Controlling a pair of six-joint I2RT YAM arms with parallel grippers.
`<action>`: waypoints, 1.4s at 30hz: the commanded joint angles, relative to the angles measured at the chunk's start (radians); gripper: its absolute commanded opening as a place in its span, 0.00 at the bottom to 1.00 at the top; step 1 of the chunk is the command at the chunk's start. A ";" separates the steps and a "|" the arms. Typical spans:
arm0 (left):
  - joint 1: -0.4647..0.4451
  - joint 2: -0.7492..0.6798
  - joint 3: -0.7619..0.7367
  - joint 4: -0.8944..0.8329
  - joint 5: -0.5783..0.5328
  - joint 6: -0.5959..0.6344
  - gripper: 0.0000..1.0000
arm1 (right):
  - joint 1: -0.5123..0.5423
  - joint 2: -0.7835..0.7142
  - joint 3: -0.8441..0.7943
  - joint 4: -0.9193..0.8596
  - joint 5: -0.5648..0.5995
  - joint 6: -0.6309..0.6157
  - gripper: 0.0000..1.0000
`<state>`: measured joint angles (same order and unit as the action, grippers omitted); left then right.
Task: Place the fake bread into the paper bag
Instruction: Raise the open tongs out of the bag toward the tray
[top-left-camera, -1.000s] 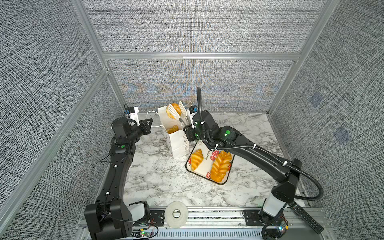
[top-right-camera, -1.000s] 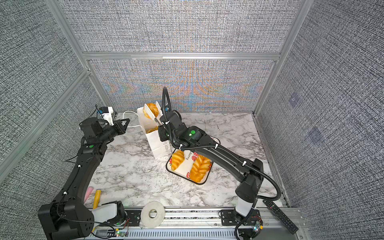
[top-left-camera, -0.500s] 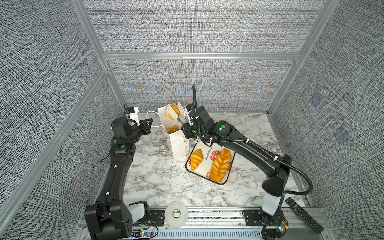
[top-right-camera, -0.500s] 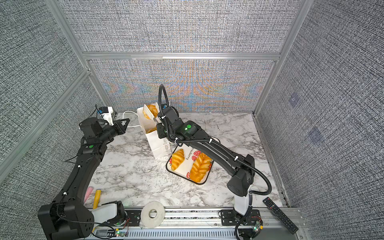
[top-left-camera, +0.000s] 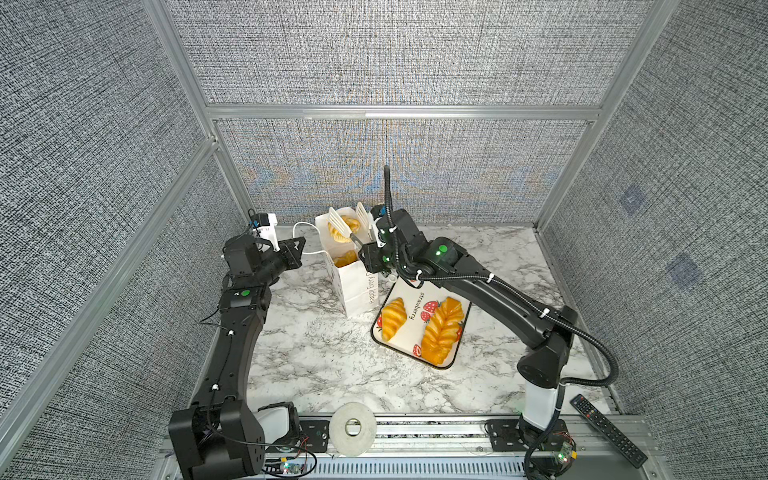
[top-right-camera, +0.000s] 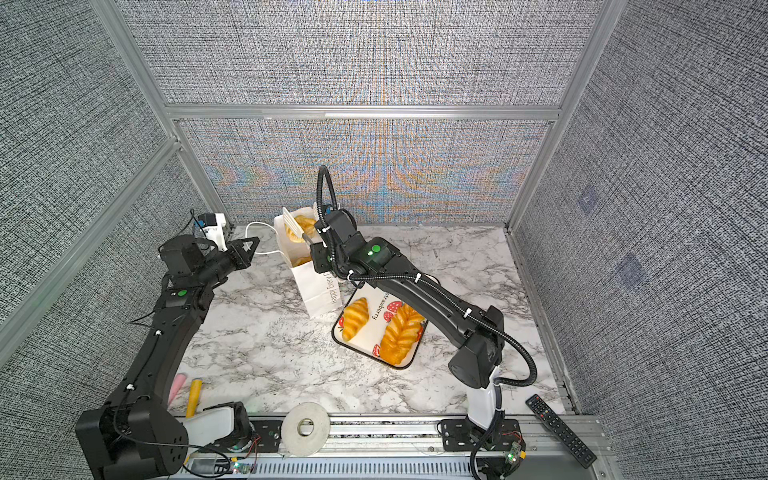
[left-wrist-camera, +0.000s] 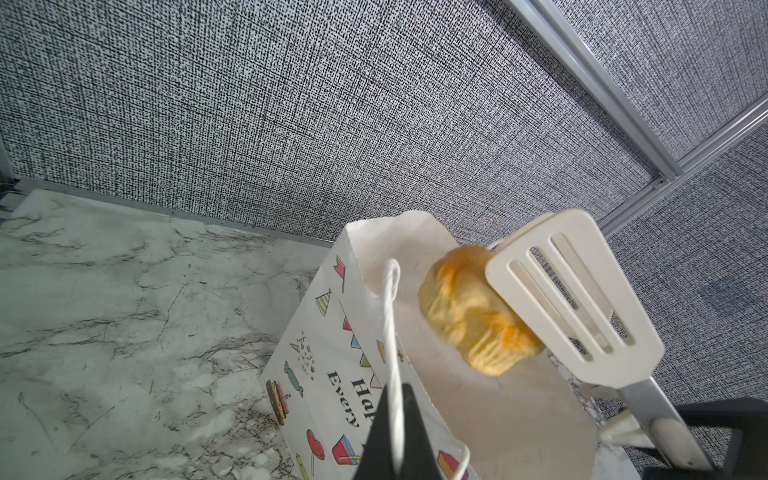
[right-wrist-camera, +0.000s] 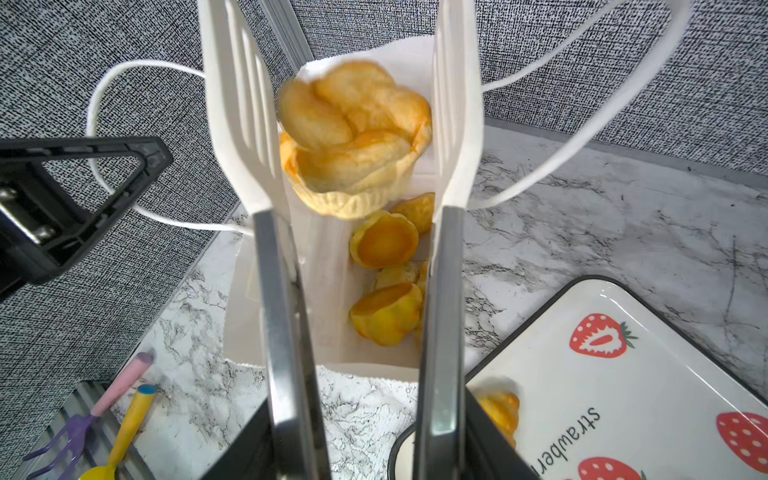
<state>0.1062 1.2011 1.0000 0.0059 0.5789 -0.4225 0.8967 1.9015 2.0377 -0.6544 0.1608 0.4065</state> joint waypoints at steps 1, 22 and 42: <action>0.001 -0.004 0.000 0.014 0.007 0.007 0.00 | -0.001 -0.004 0.012 0.009 -0.004 -0.004 0.55; 0.001 -0.003 0.001 0.015 0.006 0.007 0.00 | -0.002 -0.138 -0.098 0.040 0.037 -0.007 0.56; 0.001 -0.001 0.000 0.016 0.009 0.005 0.00 | -0.024 -0.326 -0.335 0.078 0.111 0.021 0.56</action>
<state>0.1070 1.2007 1.0000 0.0059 0.5789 -0.4225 0.8757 1.5986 1.7287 -0.6205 0.2508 0.4084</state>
